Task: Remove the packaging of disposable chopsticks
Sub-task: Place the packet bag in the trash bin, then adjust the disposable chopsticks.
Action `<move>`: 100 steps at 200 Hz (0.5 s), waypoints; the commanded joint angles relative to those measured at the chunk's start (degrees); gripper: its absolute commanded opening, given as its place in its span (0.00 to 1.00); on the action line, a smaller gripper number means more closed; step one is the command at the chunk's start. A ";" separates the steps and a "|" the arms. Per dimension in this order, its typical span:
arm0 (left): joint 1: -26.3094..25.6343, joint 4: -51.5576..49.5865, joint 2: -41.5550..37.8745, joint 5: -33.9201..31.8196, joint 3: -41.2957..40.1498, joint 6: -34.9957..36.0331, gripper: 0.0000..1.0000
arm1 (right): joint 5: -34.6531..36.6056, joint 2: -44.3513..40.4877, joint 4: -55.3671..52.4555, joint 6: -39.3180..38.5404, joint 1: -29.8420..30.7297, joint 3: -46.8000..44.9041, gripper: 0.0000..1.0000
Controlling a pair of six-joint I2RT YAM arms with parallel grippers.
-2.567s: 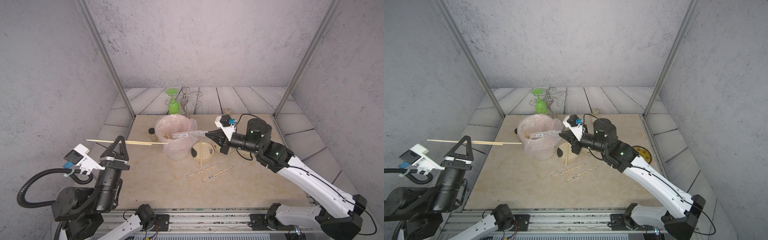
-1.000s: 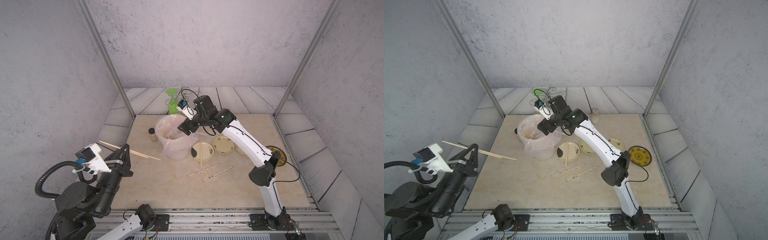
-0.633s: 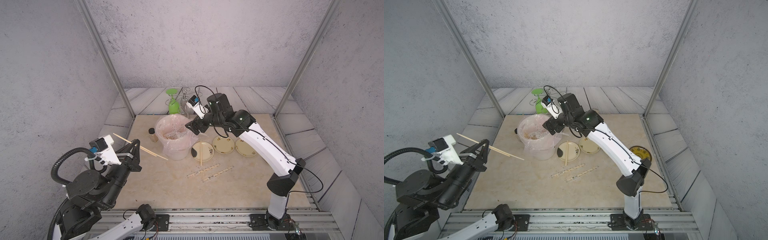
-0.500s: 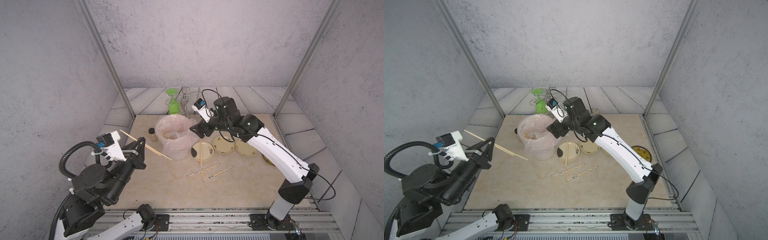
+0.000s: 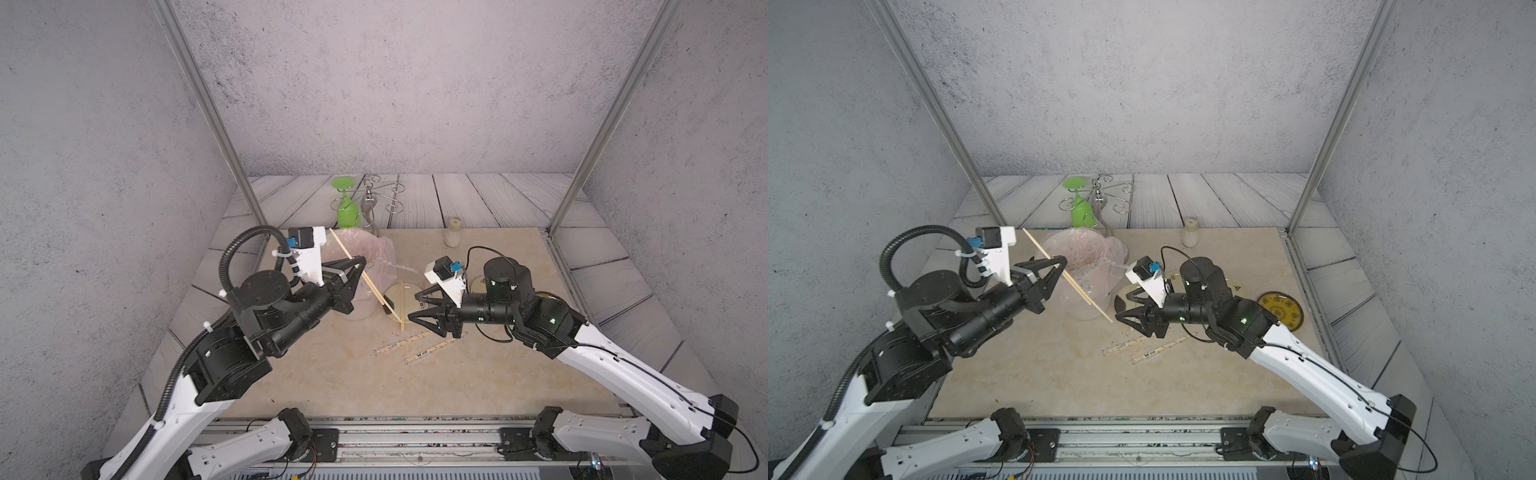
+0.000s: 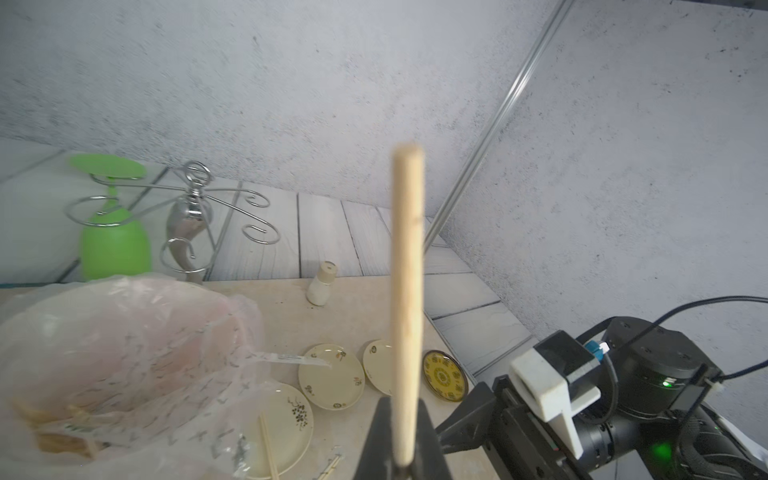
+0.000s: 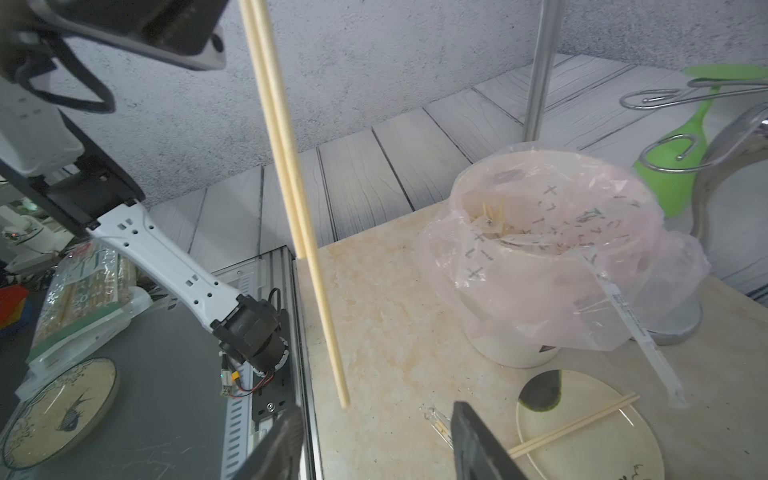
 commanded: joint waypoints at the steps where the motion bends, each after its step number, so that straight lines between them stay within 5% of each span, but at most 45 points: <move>1: 0.32 4.42 2.27 7.04 1.36 -2.82 0.00 | -4.09 -1.36 1.52 1.38 0.32 -0.17 0.54; 68: 0.43 7.93 3.95 7.86 0.10 -5.93 0.00 | -1.88 -2.67 -0.40 2.11 0.34 -3.37 0.48; 100: 0.49 8.41 4.23 7.91 -1.09 -6.59 0.00 | -3.70 -2.33 2.89 3.99 0.35 -2.70 0.25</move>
